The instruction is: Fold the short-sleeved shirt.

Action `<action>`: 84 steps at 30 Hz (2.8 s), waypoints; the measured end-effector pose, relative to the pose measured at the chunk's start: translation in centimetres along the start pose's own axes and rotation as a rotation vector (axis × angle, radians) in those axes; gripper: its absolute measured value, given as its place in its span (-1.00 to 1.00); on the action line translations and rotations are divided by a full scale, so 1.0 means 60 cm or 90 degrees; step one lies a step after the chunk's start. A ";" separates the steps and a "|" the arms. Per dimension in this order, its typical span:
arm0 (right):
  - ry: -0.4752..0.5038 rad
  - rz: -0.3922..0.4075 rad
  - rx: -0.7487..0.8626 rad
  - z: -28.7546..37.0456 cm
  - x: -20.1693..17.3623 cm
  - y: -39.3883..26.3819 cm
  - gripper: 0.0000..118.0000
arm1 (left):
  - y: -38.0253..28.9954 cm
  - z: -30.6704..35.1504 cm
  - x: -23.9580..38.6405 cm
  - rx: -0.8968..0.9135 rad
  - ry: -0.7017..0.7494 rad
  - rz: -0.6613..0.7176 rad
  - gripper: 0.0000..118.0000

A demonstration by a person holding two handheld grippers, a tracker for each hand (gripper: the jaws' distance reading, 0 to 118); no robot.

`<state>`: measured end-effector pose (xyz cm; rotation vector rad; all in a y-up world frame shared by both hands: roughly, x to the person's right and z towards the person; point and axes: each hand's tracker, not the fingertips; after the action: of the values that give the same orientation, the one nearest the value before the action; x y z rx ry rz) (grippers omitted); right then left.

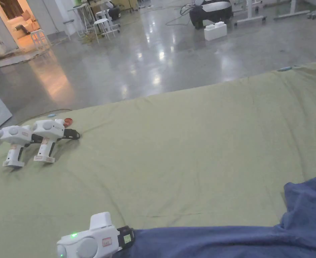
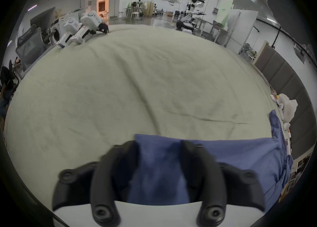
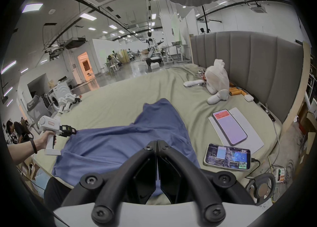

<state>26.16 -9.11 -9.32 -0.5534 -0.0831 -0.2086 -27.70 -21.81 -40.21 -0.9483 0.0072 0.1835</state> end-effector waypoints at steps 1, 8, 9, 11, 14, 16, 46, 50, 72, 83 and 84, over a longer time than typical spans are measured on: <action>-0.002 0.001 -0.004 -0.003 0.000 -0.001 -1.00 | -0.004 -0.006 0.005 -0.004 0.008 -0.002 -0.32; 0.020 -0.006 -0.017 -0.040 0.003 0.019 -1.00 | -0.009 -0.008 0.039 -0.014 0.042 -0.085 -0.95; 0.021 -0.005 -0.018 -0.056 0.004 0.030 -0.99 | -0.009 -0.014 0.049 -0.025 0.050 -0.095 -0.96; 0.029 0.005 -0.054 -0.102 0.010 0.064 -0.91 | -0.005 -0.025 0.062 -0.046 0.076 -0.139 -0.97; -0.006 0.035 -0.141 -0.218 0.028 0.119 0.06 | 0.004 -0.035 0.060 -0.072 0.071 -0.145 -0.97; -0.017 0.049 -0.179 -0.304 0.045 0.142 0.49 | 0.012 -0.032 0.058 -0.084 0.065 -0.145 -0.97; 0.014 0.077 -0.148 -0.038 0.066 0.009 -1.00 | -0.256 0.373 -0.099 0.066 -0.098 -0.035 -0.99; -0.002 0.073 -0.198 -0.046 0.068 -0.055 -1.00 | -0.315 0.315 -0.126 0.010 -0.095 -0.001 -0.99; 0.035 0.077 0.162 0.099 -0.030 0.043 0.16 | -0.233 0.630 0.051 0.557 0.006 -0.174 0.47; 0.113 0.138 0.293 0.155 -0.144 0.093 -1.00 | -0.245 0.683 0.136 0.630 -0.039 -0.189 -0.99; 0.113 0.154 0.293 0.155 -0.148 0.097 -1.00 | -0.248 0.684 0.137 0.634 -0.028 -0.193 -1.00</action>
<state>18.56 2.19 -5.59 -0.0821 0.1070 0.0015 -20.28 4.19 -4.93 0.0545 -0.0799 -0.0877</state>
